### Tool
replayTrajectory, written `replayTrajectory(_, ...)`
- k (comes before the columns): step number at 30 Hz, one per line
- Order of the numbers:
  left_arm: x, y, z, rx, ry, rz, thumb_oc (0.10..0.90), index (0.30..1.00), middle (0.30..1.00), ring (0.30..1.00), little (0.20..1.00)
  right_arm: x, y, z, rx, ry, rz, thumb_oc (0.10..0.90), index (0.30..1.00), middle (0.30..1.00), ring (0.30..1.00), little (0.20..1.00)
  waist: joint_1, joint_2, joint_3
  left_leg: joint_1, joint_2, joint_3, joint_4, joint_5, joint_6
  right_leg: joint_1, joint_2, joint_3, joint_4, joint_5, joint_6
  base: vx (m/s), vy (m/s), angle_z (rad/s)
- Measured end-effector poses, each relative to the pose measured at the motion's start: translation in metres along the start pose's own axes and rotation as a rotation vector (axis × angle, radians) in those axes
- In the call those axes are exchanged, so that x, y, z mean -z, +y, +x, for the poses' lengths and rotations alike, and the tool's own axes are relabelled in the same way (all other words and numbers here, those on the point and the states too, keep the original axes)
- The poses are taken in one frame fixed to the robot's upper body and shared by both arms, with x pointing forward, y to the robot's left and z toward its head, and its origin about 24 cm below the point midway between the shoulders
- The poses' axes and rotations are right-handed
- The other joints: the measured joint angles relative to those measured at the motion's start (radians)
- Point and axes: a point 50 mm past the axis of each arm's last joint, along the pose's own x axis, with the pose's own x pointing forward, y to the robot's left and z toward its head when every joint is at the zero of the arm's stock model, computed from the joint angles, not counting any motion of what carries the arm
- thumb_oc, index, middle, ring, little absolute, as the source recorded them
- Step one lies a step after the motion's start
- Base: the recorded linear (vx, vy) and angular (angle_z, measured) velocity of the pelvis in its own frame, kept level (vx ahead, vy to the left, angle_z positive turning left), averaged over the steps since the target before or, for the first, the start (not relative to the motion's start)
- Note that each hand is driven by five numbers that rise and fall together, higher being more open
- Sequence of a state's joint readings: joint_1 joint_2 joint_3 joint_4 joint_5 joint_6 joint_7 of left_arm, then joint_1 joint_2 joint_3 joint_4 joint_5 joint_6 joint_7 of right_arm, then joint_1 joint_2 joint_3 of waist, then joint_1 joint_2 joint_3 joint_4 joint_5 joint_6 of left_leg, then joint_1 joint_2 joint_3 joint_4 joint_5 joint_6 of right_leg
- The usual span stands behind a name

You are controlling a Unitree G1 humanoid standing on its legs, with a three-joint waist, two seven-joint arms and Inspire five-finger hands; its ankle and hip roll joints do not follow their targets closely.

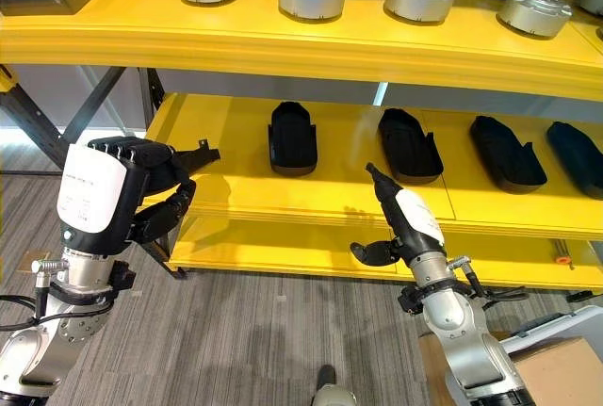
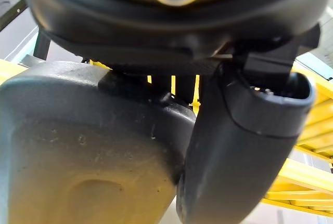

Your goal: Move parts from the plastic box to the shelf.

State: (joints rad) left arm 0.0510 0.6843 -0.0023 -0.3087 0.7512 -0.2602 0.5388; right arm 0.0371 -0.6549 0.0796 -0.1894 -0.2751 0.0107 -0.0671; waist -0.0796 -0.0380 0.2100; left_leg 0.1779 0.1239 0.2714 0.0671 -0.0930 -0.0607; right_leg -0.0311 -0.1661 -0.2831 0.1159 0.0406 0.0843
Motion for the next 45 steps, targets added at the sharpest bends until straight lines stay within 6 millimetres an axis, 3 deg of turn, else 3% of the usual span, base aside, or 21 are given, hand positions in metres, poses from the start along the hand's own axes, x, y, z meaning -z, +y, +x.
replayTrajectory(4,0.001,0.003,0.001,-0.012,0.006,0.012,0.4,0.3,0.3,0.3,0.3,0.0,-0.002,0.0,0.011,-0.009,-0.008,0.9,1.0,1.0,1.0,1.0,0.003,0.0,-0.002,-0.015,0.022,0.001,0.014,-0.004,-0.012,-0.033,0.019,0.004,0.047,-0.029,-0.019,0.16,-0.134,-0.04)
replayTrajectory(10,0.006,0.006,0.002,-0.039,0.047,0.044,0.4,0.3,0.3,0.3,0.3,-0.008,-0.009,0.0,0.114,-0.092,-0.038,0.9,1.0,1.0,1.0,1.0,0.01,0.002,-0.02,-0.07,0.069,0.003,0.108,-0.008,-0.041,-0.113,0.047,0.019,0.163,-0.121,-0.055,0.16,-0.169,-0.12)
replayTrajectory(12,0.007,0.007,0.002,-0.064,0.064,0.055,0.4,0.3,0.3,0.3,0.3,-0.013,-0.018,0.001,0.19,-0.141,-0.052,0.9,1.0,1.0,1.0,1.0,0.02,0.014,-0.033,-0.107,0.096,0.001,0.177,0.018,-0.078,-0.127,0.065,0.021,0.191,-0.145,-0.077,0.16,-0.228,-0.16)
replayTrajectory(13,0.008,0.008,0.003,-0.07,0.065,0.059,0.4,0.3,0.3,0.3,0.3,-0.014,-0.019,0.001,0.207,-0.15,-0.05,0.9,1.0,1.0,1.0,1.0,0.021,0.008,-0.038,-0.127,0.101,0.004,0.213,0.027,-0.092,-0.136,0.06,0.024,0.201,-0.157,-0.09,0.13,-0.157,0.0)
replayTrajectory(16,0.01,0.009,0.005,-0.092,0.09,0.076,0.4,0.3,0.3,0.3,0.3,-0.016,-0.024,0.0,0.245,-0.176,-0.046,0.9,1.0,1.0,1.0,1.0,0.026,0.011,-0.064,-0.193,0.142,0.026,0.326,0.107,-0.109,-0.128,0.073,0.007,0.193,-0.169,-0.138,0.14,-0.121,0.04)
replayTrajectory(19,0.012,0.008,0.006,-0.104,0.107,0.085,0.4,0.3,0.3,0.3,0.3,-0.016,-0.023,0.0,0.246,-0.175,-0.005,0.9,1.0,1.0,1.0,1.0,0.027,0.011,-0.065,-0.266,0.156,0.02,0.498,0.102,-0.098,-0.095,0.081,0.006,0.17,-0.169,-0.155,0.09,0.062,0.05)
replayTrajectory(20,0.013,0.008,0.004,-0.109,0.112,0.087,0.4,0.3,0.3,0.3,0.3,-0.015,-0.022,-0.001,0.248,-0.17,0.01,0.9,1.0,1.0,1.0,1.0,0.028,0.009,-0.064,-0.282,0.116,-0.006,0.532,0.055,-0.08,-0.075,0.081,0.01,0.147,-0.162,-0.157,0.11,0.155,-0.05)
replayTrajectory(21,0.013,0.007,0.003,-0.107,0.114,0.087,0.4,0.3,0.3,0.3,0.3,-0.015,-0.02,-0.001,0.242,-0.167,0.022,0.9,1.0,1.0,1.0,1.0,0.033,0.015,-0.067,-0.307,0.079,0.0,0.531,0.014,-0.066,-0.052,0.095,0.019,0.125,-0.155,-0.161,0.13,0.227,-0.07)
replayTrajectory(22,0.013,0.008,0.003,-0.112,0.115,0.086,0.4,0.3,0.3,0.3,0.3,-0.014,-0.017,-0.001,0.241,-0.158,0.038,0.9,1.0,1.0,1.0,1.0,0.035,0.011,-0.064,-0.315,0.075,0.039,0.458,-0.018,-0.043,-0.027,0.106,0.021,0.088,-0.15,-0.169,0.17,0.351,-0.21)
replayTrajectory(23,0.013,0.007,0.001,-0.114,0.118,0.085,0.4,0.3,0.3,0.3,0.3,-0.014,-0.015,-0.002,0.236,-0.159,0.051,0.9,1.0,1.0,1.0,1.0,0.038,0.006,-0.064,-0.328,0.08,0.065,0.385,-0.009,-0.032,-0.017,0.112,0.022,0.079,-0.142,-0.175,0.15,0.301,-0.15)
replayTrajectory(24,0.013,0.007,0.0,-0.111,0.121,0.085,0.4,0.3,0.3,0.3,0.3,-0.014,-0.014,-0.002,0.236,-0.162,0.062,0.9,1.0,1.0,1.0,1.0,0.04,0.007,-0.065,-0.342,0.086,0.063,0.348,-0.008,-0.035,-0.009,0.119,0.023,0.072,-0.141,-0.163,0.2,0.328,-0.22)
replayTrajectory(25,0.013,0.006,-0.003,-0.106,0.128,0.085,0.4,0.3,0.3,0.3,0.3,-0.016,-0.012,-0.003,0.237,-0.167,0.08,0.9,1.0,1.0,1.0,1.0,0.039,0.009,-0.065,-0.33,0.085,0.044,0.158,0.035,-0.041,0.005,0.128,0.024,0.052,-0.136,-0.156,0.18,0.238,-0.16)
replayTrajectory(27,0.014,0.005,-0.005,-0.099,0.134,0.086,0.4,0.3,0.3,0.3,0.3,-0.016,-0.009,-0.004,0.222,-0.167,0.09,0.9,1.0,1.0,1.0,1.0,0.041,0.018,-0.066,-0.346,0.122,0.013,0.024,0.113,-0.048,0.011,0.148,0.032,0.044,-0.133,-0.157,0.18,0.225,-0.27)
replayTrajectory(30,0.018,0.001,-0.013,-0.075,0.149,0.084,0.4,0.3,0.3,0.3,0.3,-0.02,0.003,-0.004,0.171,-0.176,0.107,0.9,1.0,1.0,1.0,1.0,0.044,0.022,-0.063,-0.341,0.193,-0.017,-0.065,0.203,-0.051,0.03,0.155,0.078,0.057,-0.148,-0.147,0.17,0.254,-0.4)
replayTrajectory(33,0.019,-0.001,-0.017,-0.064,0.148,0.077,0.4,0.3,0.3,0.3,0.3,-0.02,0.006,-0.005,0.154,-0.173,0.126,0.9,1.0,1.0,1.0,1.0,0.053,0.045,-0.048,-0.278,0.201,-0.029,-0.087,0.218,-0.038,0.041,0.142,0.111,0.107,-0.179,-0.114,0.08,0.165,-0.35)
replayTrajectory(34,0.018,-0.001,-0.016,-0.066,0.146,0.075,0.4,0.3,0.3,0.3,0.3,-0.019,0.005,-0.005,0.155,-0.171,0.125,0.9,1.0,1.0,1.0,1.0,0.051,0.065,-0.045,-0.257,0.194,-0.025,-0.089,0.22,-0.02,0.04,0.143,0.112,0.13,-0.197,-0.096,0.1,0.248,-0.18)
replayTrajectory(35,0.016,-0.001,-0.016,-0.072,0.143,0.07,0.4,0.3,0.3,0.3,0.3,-0.017,0.002,-0.006,0.154,-0.167,0.109,0.9,1.0,1.0,1.0,1.0,0.047,0.099,-0.042,-0.224,0.186,-0.032,-0.104,0.257,0.009,0.028,0.143,0.116,0.178,-0.236,-0.066,0.12,0.315,-0.03)
replayTrajectory(37,0.016,0.0,-0.013,-0.081,0.14,0.071,0.4,0.3,0.3,0.3,0.3,-0.013,0.01,-0.013,0.138,-0.138,0.133,0.9,1.0,1.0,1.0,1.0,0.046,0.045,-0.04,-0.221,0.109,-0.008,-0.092,0.27,-0.014,0.002,0.048,0.13,0.246,-0.28,-0.02,0.09,0.26,0.09)
replayTrajectory(38,0.017,0.0,-0.012,-0.081,0.142,0.072,0.4,0.3,0.3,0.3,0.3,-0.012,0.011,-0.014,0.133,-0.134,0.133,0.9,1.0,1.0,1.0,1.0,0.047,0.039,-0.04,-0.222,0.094,-0.008,-0.093,0.269,-0.016,0.005,0.032,0.129,0.247,-0.281,-0.015,0.06,0.145,0.11)
replayTrajectory(40,0.019,0.0,-0.013,-0.084,0.171,0.069,0.4,0.3,0.3,0.3,0.3,-0.011,0.015,-0.016,0.131,-0.122,0.151,0.9,1.0,1.0,1.0,1.0,0.055,0.027,-0.036,-0.222,0.034,-0.003,-0.09,0.263,-0.006,0.03,-0.017,0.133,0.198,-0.256,0.029,0.07,0.192,0.14)
replayTrajectory(45,0.022,0.001,-0.013,-0.089,0.19,0.07,0.4,0.3,0.3,0.3,0.3,-0.013,0.016,-0.015,0.133,-0.125,0.165,0.9,1.0,1.0,1.0,1.0,0.066,0.018,-0.028,-0.206,-0.011,-0.005,-0.09,0.244,0.018,0.088,-0.054,0.122,0.112,-0.224,0.068,0.04,0.137,0.1)
